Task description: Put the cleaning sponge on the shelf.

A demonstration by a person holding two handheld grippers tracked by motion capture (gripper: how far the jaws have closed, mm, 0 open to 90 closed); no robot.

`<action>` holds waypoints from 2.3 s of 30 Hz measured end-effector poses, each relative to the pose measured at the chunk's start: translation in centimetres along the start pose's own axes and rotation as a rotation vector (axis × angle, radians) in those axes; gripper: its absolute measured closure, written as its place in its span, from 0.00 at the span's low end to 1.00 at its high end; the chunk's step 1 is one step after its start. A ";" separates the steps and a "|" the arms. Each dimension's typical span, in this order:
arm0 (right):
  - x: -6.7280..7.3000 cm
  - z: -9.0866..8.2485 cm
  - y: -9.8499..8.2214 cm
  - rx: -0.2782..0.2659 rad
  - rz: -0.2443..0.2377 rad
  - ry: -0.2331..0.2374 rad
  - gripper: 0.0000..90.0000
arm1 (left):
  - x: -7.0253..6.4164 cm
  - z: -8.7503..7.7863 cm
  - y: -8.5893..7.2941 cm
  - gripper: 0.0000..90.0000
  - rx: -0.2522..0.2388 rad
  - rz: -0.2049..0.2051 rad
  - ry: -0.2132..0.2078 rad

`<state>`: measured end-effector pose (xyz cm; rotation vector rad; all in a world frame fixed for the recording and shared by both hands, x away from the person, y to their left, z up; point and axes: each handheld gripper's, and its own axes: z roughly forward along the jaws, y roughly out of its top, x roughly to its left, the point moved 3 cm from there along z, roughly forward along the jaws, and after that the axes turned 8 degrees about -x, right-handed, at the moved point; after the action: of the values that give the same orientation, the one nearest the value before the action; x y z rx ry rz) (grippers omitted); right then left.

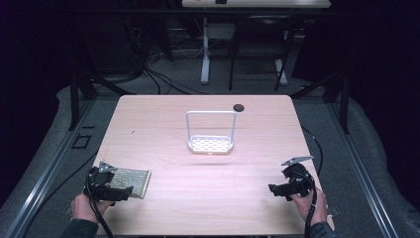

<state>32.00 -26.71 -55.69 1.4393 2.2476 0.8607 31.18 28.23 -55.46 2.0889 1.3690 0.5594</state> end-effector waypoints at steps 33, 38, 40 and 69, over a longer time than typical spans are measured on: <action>0.3 0.2 0.0 0.016 -0.013 0.003 0.14 | 0.2 0.8 0.6 0.12 0.003 -0.014 -0.012; 0.2 0.1 0.1 0.005 -0.012 0.002 0.14 | 0.3 0.7 0.6 0.09 0.003 -0.017 -0.007; 0.2 0.1 0.0 0.005 -0.012 0.003 0.14 | 0.4 0.8 0.6 0.09 0.005 -0.016 -0.005; 0.1 -0.3 -0.2 0.008 -0.008 -0.011 0.14 | 1.1 3.0 0.5 0.64 0.083 -0.070 -0.004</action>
<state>31.68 -26.73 -55.60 1.4336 2.2495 0.8403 33.84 28.36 -57.35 2.0966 1.4805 0.4767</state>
